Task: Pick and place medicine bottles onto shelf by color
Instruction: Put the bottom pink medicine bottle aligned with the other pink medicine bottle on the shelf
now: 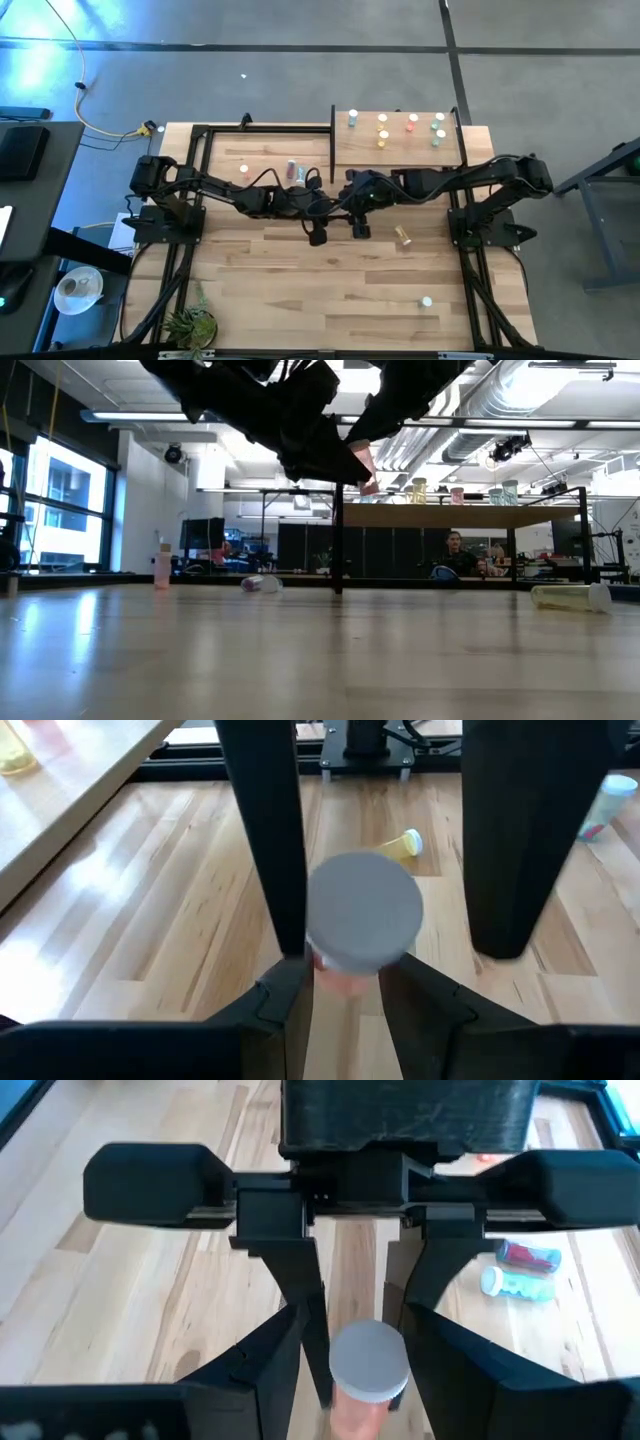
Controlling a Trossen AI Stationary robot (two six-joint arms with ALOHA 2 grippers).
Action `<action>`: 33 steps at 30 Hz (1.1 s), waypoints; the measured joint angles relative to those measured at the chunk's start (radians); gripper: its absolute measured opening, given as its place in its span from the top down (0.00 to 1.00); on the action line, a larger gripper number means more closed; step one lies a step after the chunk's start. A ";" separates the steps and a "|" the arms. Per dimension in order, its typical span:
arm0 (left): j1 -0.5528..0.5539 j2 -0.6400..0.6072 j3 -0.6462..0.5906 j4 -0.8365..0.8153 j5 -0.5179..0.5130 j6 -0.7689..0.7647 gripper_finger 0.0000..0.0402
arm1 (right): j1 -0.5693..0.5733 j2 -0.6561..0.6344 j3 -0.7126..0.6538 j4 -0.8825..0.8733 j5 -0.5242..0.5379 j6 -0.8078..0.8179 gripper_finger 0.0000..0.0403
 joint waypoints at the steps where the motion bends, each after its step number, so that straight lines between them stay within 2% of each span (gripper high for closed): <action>1: 0.000 0.000 0.000 0.000 0.000 0.000 0.75 | 0.000 0.000 0.011 -0.018 0.002 0.000 0.58; 7: 0.000 -0.003 0.002 -0.001 0.000 -0.001 0.75 | 0.000 0.001 0.070 -0.086 0.024 0.001 0.58; 33: 0.000 -0.002 0.002 0.026 -0.023 -0.007 0.75 | 0.000 0.001 0.070 -0.132 0.001 0.053 0.58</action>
